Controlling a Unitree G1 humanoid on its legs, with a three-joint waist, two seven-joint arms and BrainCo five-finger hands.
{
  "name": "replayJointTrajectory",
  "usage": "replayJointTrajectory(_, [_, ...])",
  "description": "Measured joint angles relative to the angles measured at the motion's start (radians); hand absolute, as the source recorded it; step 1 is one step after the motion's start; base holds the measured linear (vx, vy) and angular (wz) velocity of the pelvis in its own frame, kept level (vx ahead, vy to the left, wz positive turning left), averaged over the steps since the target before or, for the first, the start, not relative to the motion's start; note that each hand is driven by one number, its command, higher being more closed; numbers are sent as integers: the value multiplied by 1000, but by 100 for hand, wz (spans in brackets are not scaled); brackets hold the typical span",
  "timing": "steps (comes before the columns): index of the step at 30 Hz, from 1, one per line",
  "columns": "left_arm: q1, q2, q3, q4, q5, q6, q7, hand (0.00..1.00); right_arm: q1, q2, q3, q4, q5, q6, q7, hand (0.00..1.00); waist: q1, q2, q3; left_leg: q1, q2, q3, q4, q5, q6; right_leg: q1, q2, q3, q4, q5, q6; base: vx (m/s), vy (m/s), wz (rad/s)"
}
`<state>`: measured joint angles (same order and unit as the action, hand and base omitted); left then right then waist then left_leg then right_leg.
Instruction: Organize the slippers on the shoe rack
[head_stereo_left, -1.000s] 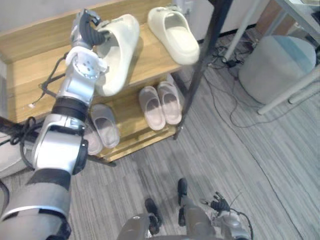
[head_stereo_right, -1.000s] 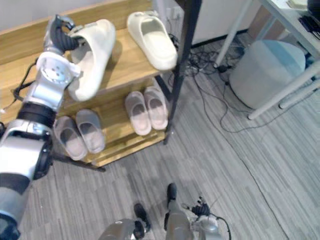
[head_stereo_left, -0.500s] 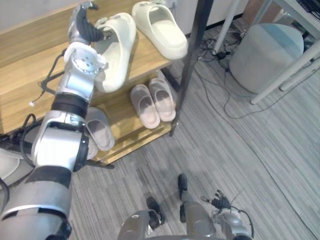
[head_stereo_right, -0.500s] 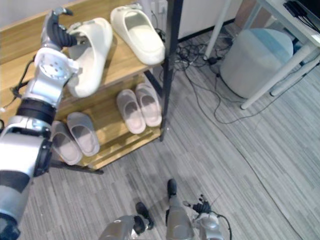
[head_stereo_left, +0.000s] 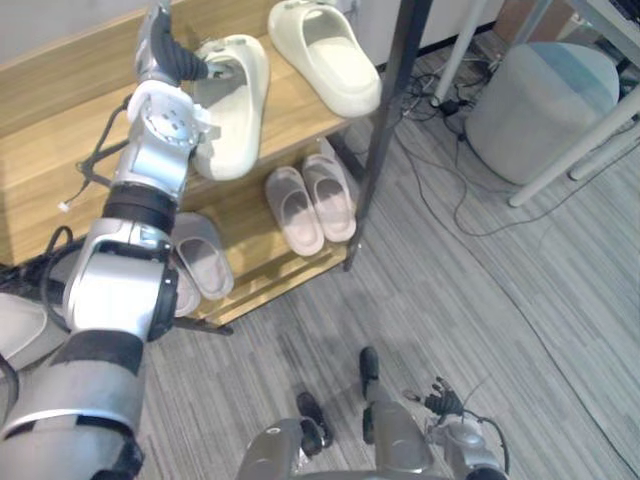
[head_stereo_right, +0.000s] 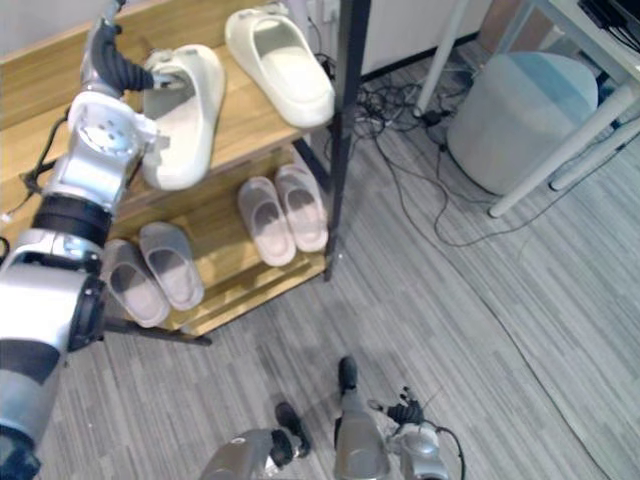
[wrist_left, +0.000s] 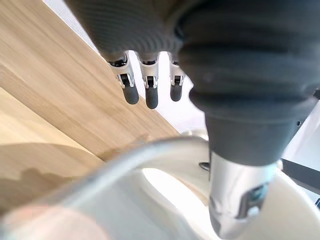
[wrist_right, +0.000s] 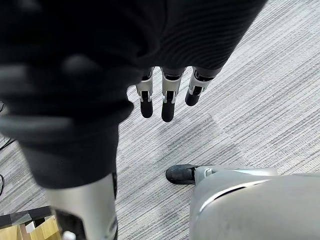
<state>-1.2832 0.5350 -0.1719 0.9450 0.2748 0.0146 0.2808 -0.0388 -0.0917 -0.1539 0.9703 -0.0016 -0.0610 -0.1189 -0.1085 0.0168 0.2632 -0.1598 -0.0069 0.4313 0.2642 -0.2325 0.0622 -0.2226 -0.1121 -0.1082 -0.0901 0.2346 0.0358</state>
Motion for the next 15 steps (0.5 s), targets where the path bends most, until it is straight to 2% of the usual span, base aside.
replayJointTrajectory(9, [0, -19, 20, 0, -48, -2, -1, 0, -1, 0, 2, 8, 0, 3, 0, 0, 3, 1, 0, 7, -11, -40, -6, 12, 13, 27, -14, -50, -4, -1, 1, 20, 21, 16])
replayJointTrajectory(13, [1, -24, 41, -16, -114, -9, 2, 0, -1, 0, 12, 12, 0, 10, 1, 0, 6, 5, -2, 29, -22, -66, -27, 28, 16, 54, -24, -81, -6, -7, 5, 15, 16, 22])
replayJointTrajectory(15, [14, -44, 68, -45, -168, -17, 18, 0, -1, -3, 14, 25, 1, 11, 1, 0, 24, 5, -3, 41, -30, -83, -54, 48, 14, 64, -30, -100, -6, -9, 3, 11, 3, 25])
